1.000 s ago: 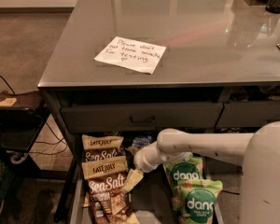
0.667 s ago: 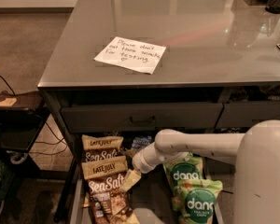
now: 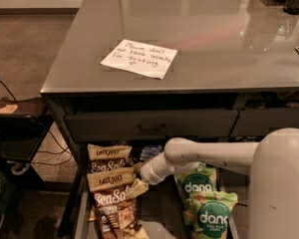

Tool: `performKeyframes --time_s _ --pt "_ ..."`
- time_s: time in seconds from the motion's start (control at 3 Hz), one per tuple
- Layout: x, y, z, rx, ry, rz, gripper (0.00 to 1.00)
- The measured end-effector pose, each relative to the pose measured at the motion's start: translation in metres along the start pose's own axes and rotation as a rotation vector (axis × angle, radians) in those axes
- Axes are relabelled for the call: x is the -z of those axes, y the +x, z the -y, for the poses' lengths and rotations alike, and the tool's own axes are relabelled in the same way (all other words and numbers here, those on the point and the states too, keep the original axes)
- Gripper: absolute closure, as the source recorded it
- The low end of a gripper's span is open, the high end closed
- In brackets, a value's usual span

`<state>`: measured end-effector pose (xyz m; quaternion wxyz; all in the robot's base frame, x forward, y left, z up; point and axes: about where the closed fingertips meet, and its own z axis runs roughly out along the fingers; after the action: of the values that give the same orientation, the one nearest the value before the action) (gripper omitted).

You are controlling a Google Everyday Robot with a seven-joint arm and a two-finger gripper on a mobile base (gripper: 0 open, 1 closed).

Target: Pick brown chip bag from middle drawer and place on counter

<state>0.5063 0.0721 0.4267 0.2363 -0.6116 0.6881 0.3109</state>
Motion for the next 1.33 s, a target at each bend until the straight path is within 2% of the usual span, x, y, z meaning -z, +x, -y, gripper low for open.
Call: performKeyframes --time_s 0.67,1.0,1.33 --pt "0.031 -0.038 -0.055 0.049 -0.022 0.016 0.28" --pt "0.040 -0.052 -0.079 0.054 -0.046 0.031 0.29" --pt "0.031 -0.054 -0.087 0.042 -0.081 0.055 0.39"
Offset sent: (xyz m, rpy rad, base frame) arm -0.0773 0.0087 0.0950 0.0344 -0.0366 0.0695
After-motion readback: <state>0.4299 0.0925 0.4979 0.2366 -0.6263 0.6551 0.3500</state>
